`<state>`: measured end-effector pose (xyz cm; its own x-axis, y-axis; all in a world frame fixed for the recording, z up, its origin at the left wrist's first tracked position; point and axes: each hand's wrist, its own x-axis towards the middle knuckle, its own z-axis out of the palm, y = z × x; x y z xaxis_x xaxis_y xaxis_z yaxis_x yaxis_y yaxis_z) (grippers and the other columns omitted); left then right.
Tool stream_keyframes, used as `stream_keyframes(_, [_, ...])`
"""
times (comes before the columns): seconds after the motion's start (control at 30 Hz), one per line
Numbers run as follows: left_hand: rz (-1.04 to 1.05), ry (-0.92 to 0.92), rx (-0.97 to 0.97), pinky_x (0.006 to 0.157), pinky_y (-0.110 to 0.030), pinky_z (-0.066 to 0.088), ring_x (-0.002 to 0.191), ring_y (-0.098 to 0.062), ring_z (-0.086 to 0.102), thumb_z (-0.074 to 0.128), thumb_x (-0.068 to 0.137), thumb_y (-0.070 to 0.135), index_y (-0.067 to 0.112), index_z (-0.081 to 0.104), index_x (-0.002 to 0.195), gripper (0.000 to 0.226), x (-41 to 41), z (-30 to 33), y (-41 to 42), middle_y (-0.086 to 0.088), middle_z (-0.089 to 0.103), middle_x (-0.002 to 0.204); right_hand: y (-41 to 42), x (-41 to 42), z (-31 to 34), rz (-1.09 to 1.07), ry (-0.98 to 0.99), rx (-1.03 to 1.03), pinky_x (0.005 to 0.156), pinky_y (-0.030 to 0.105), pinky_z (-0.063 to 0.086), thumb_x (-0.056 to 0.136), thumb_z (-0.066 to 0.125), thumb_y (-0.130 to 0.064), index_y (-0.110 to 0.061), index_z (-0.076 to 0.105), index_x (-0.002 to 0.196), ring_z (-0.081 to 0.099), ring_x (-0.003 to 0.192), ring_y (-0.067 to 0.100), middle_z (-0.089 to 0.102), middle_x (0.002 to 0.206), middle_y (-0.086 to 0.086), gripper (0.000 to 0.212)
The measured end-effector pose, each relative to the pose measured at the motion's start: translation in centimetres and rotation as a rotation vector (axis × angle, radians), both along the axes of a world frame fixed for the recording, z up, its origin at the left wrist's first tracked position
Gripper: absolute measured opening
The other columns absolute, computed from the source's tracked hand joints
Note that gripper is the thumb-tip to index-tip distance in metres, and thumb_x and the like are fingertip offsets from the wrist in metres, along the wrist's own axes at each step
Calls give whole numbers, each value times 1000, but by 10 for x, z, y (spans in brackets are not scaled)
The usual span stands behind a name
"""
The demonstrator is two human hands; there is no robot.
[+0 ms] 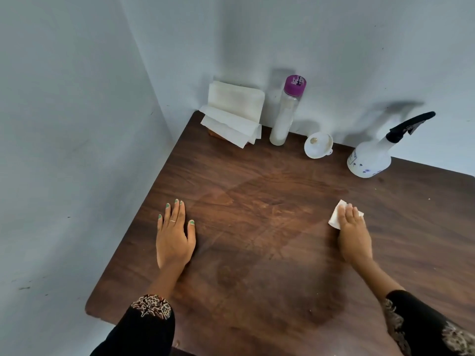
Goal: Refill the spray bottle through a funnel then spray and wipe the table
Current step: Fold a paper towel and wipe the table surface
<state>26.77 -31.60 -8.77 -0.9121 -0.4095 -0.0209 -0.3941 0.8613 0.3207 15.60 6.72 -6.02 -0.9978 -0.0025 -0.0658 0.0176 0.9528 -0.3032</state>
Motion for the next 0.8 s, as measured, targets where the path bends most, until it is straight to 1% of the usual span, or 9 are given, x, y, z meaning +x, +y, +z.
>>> stream_keyframes(0.07, [0, -3, -2, 118, -41, 13, 144, -26, 20, 25, 92, 36, 9, 28, 146, 60, 0, 0, 1, -7, 30, 153, -42, 22, -7, -160, -33, -33, 115, 49, 20, 85, 35, 13, 8, 22, 143, 19, 140, 44, 20, 150, 31, 60])
stream_keyframes(0.13, [-1, -1, -4, 118, -41, 12, 144, -26, 20, 25, 92, 37, 9, 27, 146, 60, 0, 1, 1, -7, 29, 153, -95, 59, -3, -77, -26, -182, 113, 50, 26, 89, 40, 6, 6, 27, 142, 26, 137, 42, 28, 147, 28, 55])
stream_keyframes(0.23, [-2, 6, 4, 118, -41, 13, 144, -25, 19, 26, 92, 36, 9, 27, 146, 60, -1, 0, 0, -7, 29, 153, -153, 128, -26, 284, 108, -216, 113, 33, 27, 94, 31, -5, -5, 14, 147, 45, 130, 22, 46, 140, 5, 56])
stream_keyframes(0.27, [-3, 7, 7, 118, -42, 13, 144, -25, 19, 26, 92, 36, 8, 28, 146, 61, 0, 0, 0, -7, 29, 153, -166, 154, -38, 483, 147, -145, 112, 36, 24, 91, 30, -2, -1, 8, 148, 48, 126, 24, 44, 138, 10, 61])
stream_keyframes(0.4, [-8, 4, 3, 118, -43, 13, 144, -27, 20, 26, 91, 36, 7, 28, 145, 61, -1, 1, 0, -8, 29, 153, -168, 201, -49, 886, 78, -40, 109, 43, 30, 99, 23, -2, 0, 44, 131, 54, 123, 29, 53, 133, 16, 39])
stream_keyframes(0.5, [-13, 6, -5, 118, -42, 12, 144, -28, 20, 26, 91, 36, 7, 28, 145, 61, -1, 2, 0, -9, 29, 153, -114, 164, -23, 1080, 118, -28, 112, 35, 31, 102, 24, -9, -8, 40, 139, 44, 132, 21, 55, 136, 2, 41])
stream_keyframes(0.57, [-16, 4, -6, 117, -41, 11, 144, -28, 19, 26, 92, 37, 8, 28, 145, 61, -1, 2, 1, -9, 28, 154, -69, 128, -10, 924, 316, 30, 115, 20, 20, 104, 28, -19, -21, 35, 144, 40, 133, 9, 47, 141, -11, 40])
stream_keyframes(0.67, [-14, 1, -9, 118, -42, 11, 144, -27, 19, 26, 92, 37, 8, 27, 146, 61, -1, 1, 1, -8, 28, 154, 13, 71, 17, 295, 70, 66, 107, 19, 26, 98, 43, -43, -34, 50, 133, 43, 127, 0, 48, 137, -18, 37])
stream_keyframes(0.8, [-18, 4, -20, 118, -43, 13, 144, -28, 20, 29, 94, 35, 8, 28, 146, 59, 0, 0, 0, -9, 29, 153, 59, 50, 24, -249, -102, 74, 96, 50, 41, 84, 45, 6, 0, 43, 133, 37, 129, 37, 38, 143, 20, 50])
